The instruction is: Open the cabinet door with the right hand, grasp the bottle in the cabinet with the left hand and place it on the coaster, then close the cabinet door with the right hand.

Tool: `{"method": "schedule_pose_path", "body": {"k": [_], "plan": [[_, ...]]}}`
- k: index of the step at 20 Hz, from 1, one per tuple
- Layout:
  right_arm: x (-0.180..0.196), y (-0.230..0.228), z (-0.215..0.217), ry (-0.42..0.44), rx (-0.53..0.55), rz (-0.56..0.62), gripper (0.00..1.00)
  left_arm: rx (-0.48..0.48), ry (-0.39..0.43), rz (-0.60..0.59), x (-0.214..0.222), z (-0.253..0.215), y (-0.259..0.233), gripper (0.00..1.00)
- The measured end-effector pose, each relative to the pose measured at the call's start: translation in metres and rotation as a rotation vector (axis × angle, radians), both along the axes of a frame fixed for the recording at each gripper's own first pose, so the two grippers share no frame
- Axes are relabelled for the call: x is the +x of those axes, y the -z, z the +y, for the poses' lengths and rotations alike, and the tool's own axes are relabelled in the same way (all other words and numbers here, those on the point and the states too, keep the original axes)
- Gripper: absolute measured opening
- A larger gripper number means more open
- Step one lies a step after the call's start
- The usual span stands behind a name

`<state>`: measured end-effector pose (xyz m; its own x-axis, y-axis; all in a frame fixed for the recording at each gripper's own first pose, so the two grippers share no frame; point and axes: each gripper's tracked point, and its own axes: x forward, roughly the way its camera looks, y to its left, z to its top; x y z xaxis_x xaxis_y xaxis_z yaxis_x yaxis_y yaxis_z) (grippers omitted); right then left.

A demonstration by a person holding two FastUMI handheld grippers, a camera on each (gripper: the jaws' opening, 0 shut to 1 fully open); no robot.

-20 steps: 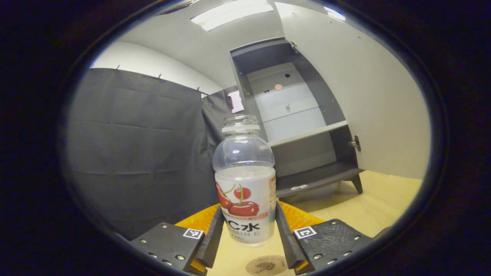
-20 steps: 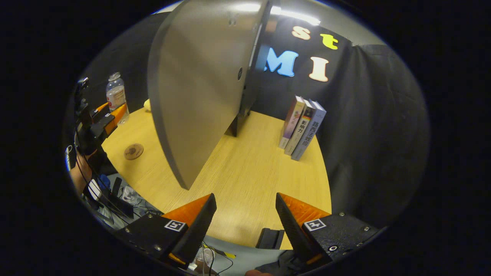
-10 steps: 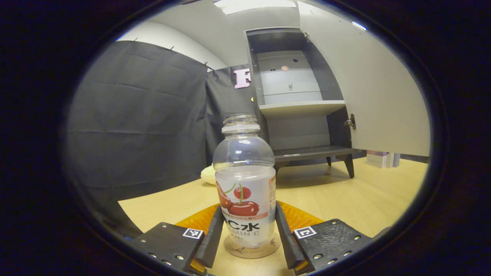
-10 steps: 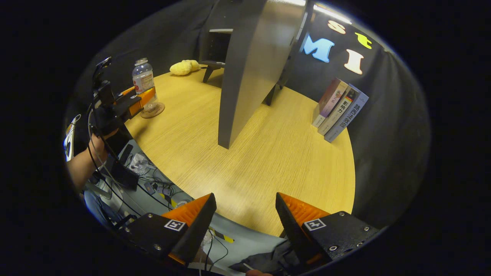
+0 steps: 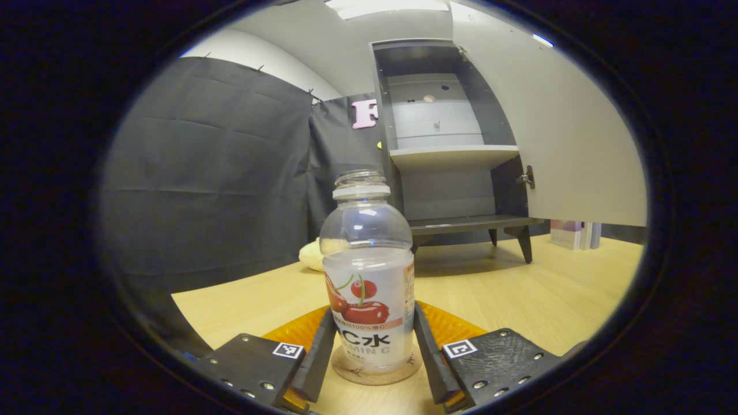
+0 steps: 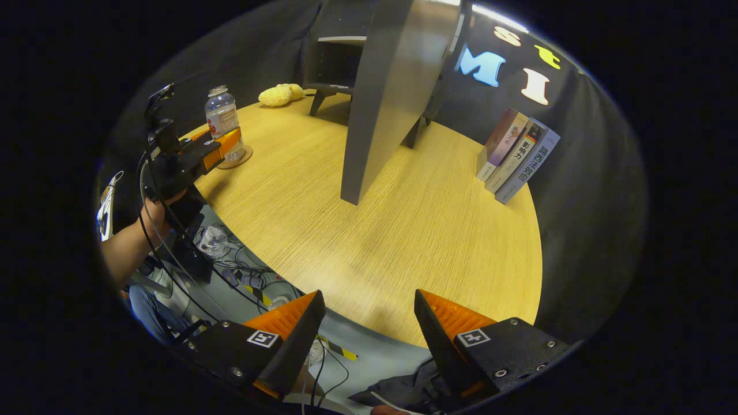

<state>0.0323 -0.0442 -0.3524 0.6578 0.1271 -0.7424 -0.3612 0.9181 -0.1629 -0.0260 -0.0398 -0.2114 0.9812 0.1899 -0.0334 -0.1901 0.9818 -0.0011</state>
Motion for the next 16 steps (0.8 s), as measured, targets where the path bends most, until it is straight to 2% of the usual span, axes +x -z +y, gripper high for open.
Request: {"method": "schedule_pose_path", "body": {"k": [1,4,5,6,7,12,14,15,16], "plan": [[0.001,0.001,0.002,-0.004,0.005,-0.001,0.97,0.005,0.003,0.009,0.0,0.0,0.002,0.77],[0.007,-0.004,0.009,-0.031,0.012,-0.016,0.96,0.014,-0.001,0.018,-0.001,0.001,0.003,0.73],[0.008,-0.003,0.008,-0.04,0.009,-0.019,0.96,0.017,-0.008,0.026,0.0,0.002,0.004,0.77],[0.009,-0.002,0.008,-0.045,0.007,-0.019,0.96,0.018,-0.017,0.036,-0.001,0.002,0.007,0.68],[0.008,-0.002,0.007,-0.047,0.008,-0.014,0.96,0.017,-0.018,0.042,-0.001,0.002,0.008,0.76],[0.007,0.006,0.004,-0.045,0.013,0.009,0.96,0.007,-0.028,0.008,0.002,0.0,0.002,0.79],[0.009,0.006,0.004,-0.047,0.013,0.006,0.96,-0.009,-0.034,0.031,0.001,0.002,0.006,0.81],[0.009,0.006,0.003,-0.046,0.012,0.004,0.96,-0.03,-0.034,0.039,0.0,0.002,0.008,0.87],[0.01,0.005,0.003,-0.048,0.012,0.006,0.96,-0.043,-0.034,0.042,0.0,0.002,0.005,0.87]]}}
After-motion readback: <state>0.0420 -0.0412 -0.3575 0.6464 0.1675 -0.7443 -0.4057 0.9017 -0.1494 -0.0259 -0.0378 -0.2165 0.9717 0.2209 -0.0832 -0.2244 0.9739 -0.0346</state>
